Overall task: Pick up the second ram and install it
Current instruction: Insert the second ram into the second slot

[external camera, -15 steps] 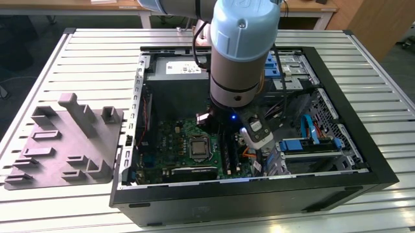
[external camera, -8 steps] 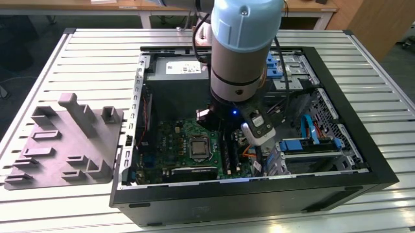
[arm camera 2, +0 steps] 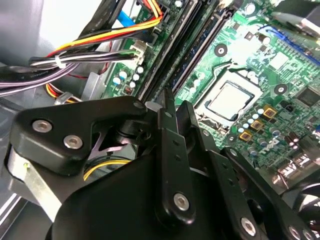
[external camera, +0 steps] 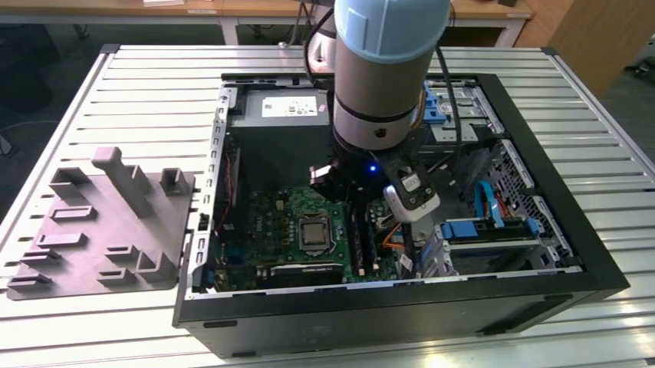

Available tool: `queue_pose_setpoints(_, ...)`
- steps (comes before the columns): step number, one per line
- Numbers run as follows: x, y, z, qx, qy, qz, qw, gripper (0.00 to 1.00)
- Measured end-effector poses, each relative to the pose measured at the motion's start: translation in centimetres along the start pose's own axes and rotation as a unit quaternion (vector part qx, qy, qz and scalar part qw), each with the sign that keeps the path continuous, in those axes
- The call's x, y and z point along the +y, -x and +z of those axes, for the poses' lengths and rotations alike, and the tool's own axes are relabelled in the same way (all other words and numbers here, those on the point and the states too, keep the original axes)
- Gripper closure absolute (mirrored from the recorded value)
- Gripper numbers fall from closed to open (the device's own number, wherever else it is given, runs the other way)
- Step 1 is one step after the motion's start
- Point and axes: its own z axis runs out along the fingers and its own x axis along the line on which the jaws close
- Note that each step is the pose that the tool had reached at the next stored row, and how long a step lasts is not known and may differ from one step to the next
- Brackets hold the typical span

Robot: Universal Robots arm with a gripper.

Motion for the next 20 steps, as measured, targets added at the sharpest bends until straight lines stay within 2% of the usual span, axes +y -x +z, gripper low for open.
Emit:
queue_pose_setpoints(2, -0.12, 0.0, -0.03, 0.0, -0.0018, 0.0, 1.0, 0.75)
queue_pose_setpoints(17, -0.3, 0.1, -0.02, 0.0, -0.0019, 0.0, 1.0, 0.75)
queue_pose_setpoints(18, -0.3, 0.1, -0.02, 0.0, -0.0019, 0.0, 1.0, 0.76)
queue_pose_setpoints(20, -0.3, 0.1, -0.01, 0.0, -0.0019, 0.0, 1.0, 0.89)
